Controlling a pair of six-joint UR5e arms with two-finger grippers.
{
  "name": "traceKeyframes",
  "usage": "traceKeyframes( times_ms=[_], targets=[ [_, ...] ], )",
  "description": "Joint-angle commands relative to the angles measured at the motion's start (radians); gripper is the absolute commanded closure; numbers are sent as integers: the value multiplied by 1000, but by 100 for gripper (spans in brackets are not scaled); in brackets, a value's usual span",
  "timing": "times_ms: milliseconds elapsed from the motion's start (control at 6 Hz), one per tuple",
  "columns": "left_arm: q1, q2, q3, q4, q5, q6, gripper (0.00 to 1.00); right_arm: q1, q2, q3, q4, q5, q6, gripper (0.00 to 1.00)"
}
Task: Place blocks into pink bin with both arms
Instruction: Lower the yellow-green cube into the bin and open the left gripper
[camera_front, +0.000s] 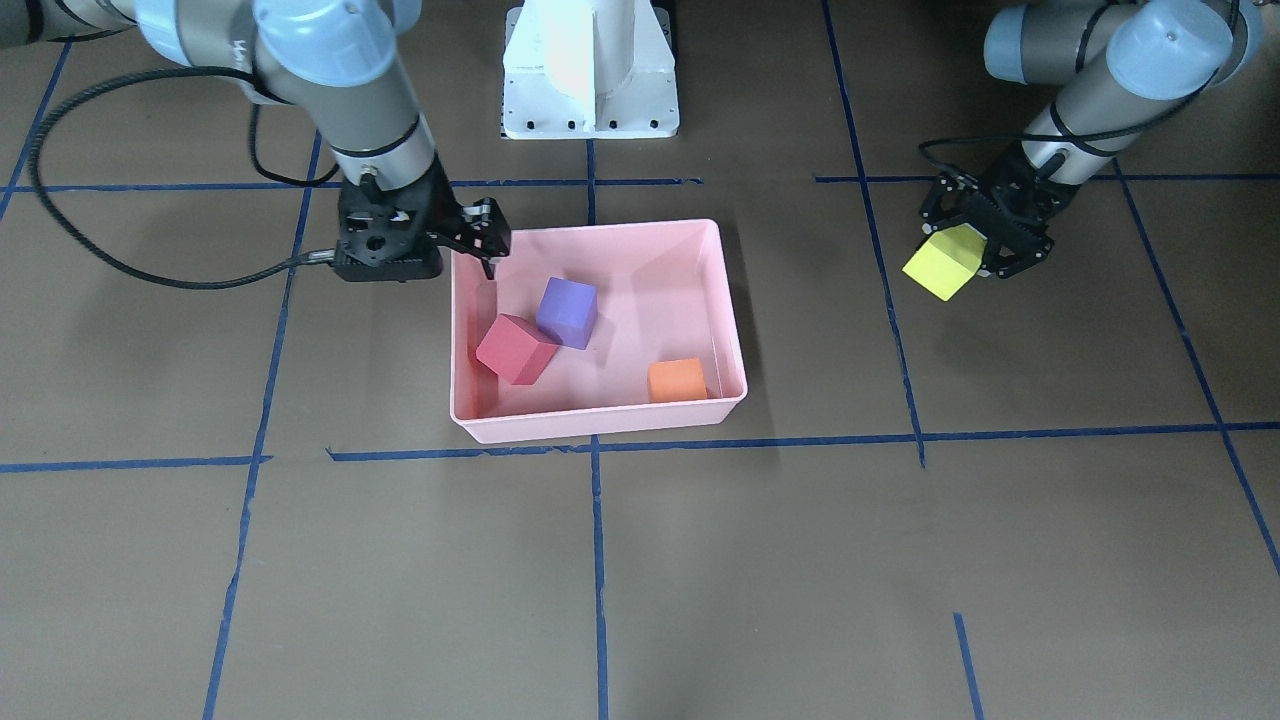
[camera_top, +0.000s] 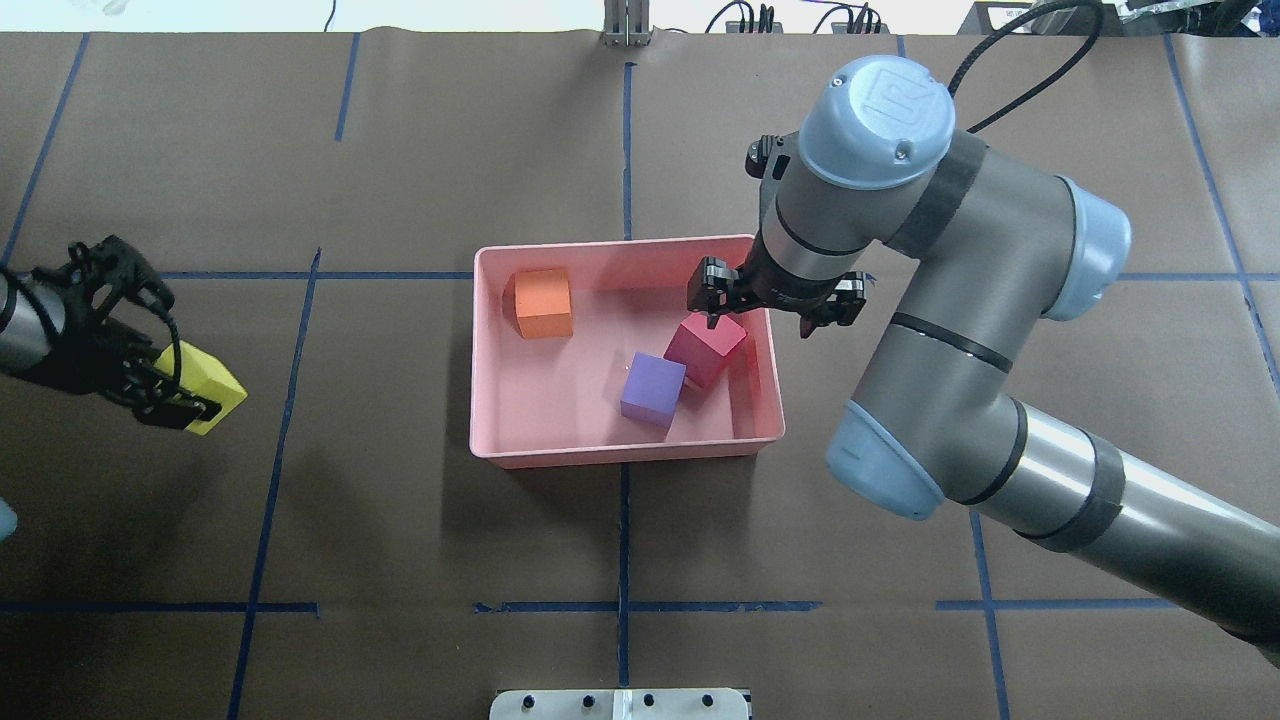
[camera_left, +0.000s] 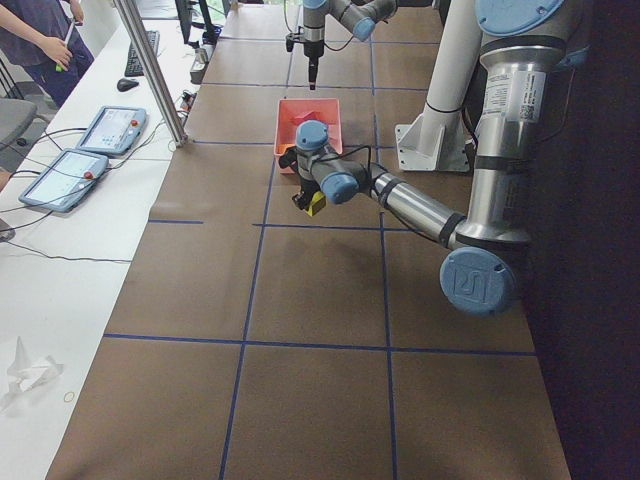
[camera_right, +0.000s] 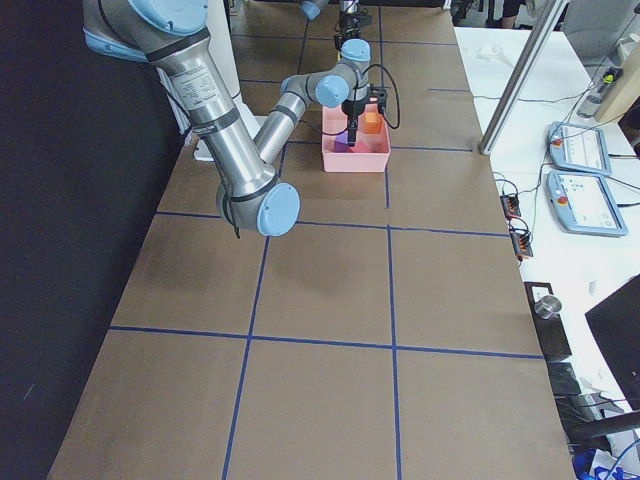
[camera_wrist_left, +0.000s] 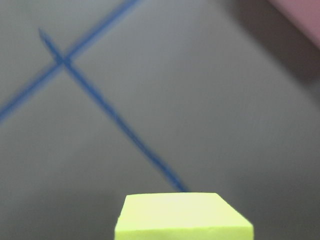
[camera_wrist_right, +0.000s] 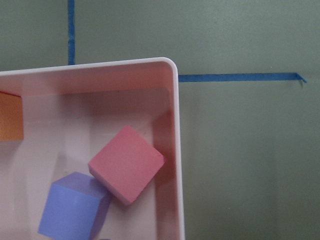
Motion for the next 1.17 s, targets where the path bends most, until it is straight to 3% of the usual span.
traceKeyframes(
  times_ms=[0,167,333,500,667,833,1000],
  targets=[
    [1,-283,-14,298,6,-206,63,61,-94,56,1,8,-167,0],
    [53,-372,-8,344,16,-354,63,95,-156,87,0,16,-261,0],
    [128,-474,42,349,105,-516,63,159,-219,106,1,69,-366,0],
    [184,-567,137,347,148,-613,63,222,-286,127,1,101,-483,0],
    [224,-621,206,344,176,-658,49,271,-350,151,1,124,-567,0],
    [226,-611,194,338,188,-654,0,305,-401,171,1,129,-626,0],
    [226,-593,179,345,190,-650,0,358,-455,179,1,164,-719,0]
  ],
)
